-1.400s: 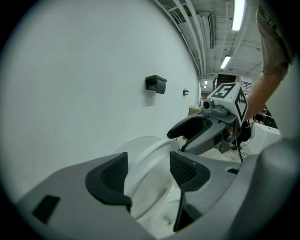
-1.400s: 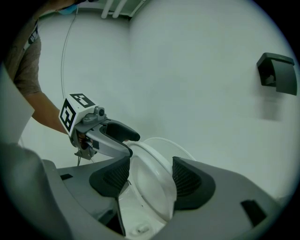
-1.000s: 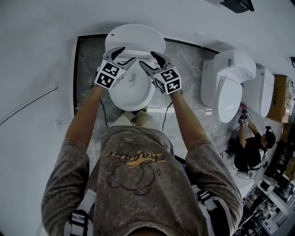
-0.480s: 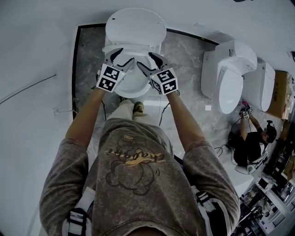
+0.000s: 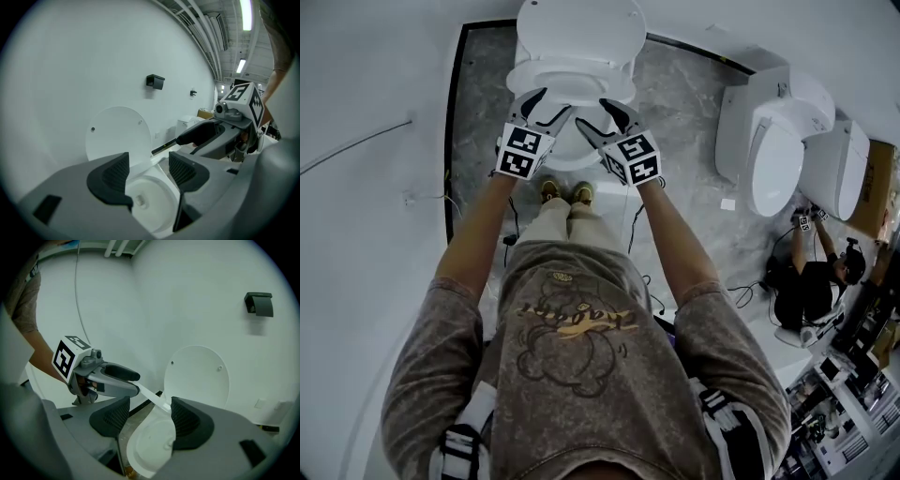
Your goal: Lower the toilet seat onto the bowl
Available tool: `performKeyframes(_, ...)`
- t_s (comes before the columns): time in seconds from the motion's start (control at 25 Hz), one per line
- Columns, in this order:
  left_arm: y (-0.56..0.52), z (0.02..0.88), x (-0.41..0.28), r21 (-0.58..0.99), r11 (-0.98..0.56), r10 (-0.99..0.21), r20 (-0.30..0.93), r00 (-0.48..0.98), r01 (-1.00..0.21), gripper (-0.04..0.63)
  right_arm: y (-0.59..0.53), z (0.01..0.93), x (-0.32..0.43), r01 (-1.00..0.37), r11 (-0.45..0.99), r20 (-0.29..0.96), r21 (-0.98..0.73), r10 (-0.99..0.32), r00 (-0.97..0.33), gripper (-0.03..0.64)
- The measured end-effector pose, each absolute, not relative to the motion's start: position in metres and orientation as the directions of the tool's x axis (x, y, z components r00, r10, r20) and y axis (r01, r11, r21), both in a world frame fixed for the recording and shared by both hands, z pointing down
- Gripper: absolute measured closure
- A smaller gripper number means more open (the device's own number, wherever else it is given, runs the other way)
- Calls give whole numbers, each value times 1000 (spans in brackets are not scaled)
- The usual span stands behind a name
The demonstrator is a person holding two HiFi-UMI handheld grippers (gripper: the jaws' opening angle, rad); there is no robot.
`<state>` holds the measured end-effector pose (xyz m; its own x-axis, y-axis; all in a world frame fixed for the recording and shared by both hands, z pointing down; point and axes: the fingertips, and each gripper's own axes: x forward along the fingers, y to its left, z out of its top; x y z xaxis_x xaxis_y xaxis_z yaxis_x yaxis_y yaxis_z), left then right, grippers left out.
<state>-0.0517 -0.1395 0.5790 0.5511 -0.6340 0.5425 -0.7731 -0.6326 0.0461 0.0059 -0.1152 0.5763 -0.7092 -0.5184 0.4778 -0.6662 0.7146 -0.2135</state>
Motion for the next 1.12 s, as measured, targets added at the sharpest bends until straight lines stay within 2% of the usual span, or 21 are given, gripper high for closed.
performKeyframes(0.24, -112, 596, -52, 126, -631, -598, 549, 584, -765, 327, -91, 597, 8, -680, 693, 502, -240, -511, -698, 339)
performKeyframes(0.52, -58, 636, -58, 185, -646, -511, 617, 599, -741, 325, -40, 636, 1, -680, 675, 573, -286, -449, -686, 339)
performKeyframes(1.12, 30, 780, -63, 330, -607, -288, 757, 587, -723, 327, 43, 776, -7, -690, 592, 694, -417, -283, -662, 341)
